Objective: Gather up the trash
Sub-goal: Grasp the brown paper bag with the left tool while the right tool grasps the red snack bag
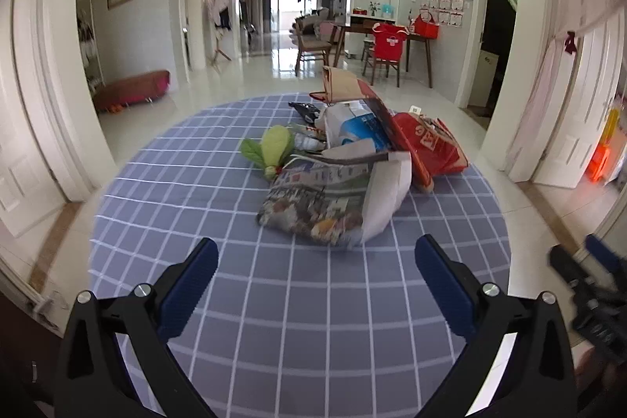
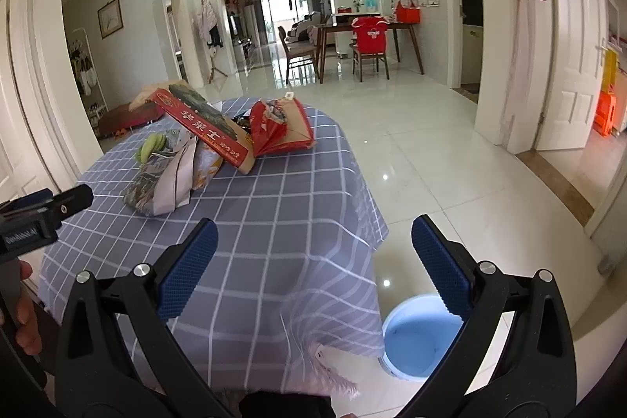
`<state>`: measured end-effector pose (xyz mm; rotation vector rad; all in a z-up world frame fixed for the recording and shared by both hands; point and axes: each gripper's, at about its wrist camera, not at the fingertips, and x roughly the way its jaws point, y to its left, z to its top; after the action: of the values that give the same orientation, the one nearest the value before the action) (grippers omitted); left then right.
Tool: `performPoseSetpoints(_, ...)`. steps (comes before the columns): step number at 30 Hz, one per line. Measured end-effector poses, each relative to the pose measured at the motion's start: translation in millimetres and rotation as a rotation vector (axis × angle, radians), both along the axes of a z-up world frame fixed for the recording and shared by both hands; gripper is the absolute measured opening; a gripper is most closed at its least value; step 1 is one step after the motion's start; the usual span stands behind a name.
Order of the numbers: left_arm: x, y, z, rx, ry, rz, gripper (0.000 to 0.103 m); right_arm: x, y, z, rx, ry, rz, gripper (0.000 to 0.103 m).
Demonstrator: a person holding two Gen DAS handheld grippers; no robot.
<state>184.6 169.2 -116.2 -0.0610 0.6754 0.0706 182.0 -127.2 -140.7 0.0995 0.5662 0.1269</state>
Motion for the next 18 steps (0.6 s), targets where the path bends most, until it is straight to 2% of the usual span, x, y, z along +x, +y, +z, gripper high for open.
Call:
performPoseSetpoints(4,31.4,-0.7,7.5,-0.077,-0.021,-0.039,0.098,28.4,17.0,-0.1,-0.017,0.002,0.022,0.097)
performPoseSetpoints(9,76.5,-20.4,12.0,-0.084,-0.017,-0.084,0.098,66.5,22.9,-0.1,-0.018,0.008,-0.027,0.097)
performPoseSetpoints(13,109.7,-29.0,8.9,-0.085,-0.008,-0.091,0.095,101.3,9.9,-0.3,0.062,0.028,-0.045,0.097)
performPoseSetpoints(14,116.5,-31.2,8.7,-0.08,-0.007,-0.088,0.092,108.6,7.8,-0.8,0.077,0.031,-0.044,0.097)
performPoseSetpoints(15,127.4,-33.6,7.5,-0.075,0.001,-0.087,0.081,119.3,4.3,-2.1,0.1,0.039,-0.047,0.097)
performPoseSetpoints(18,149.7,-32.6,5.1,-0.1,0.026,-0.1,0.066,149.9,-1.3,-8.9,0.172,0.076,-0.032,0.097)
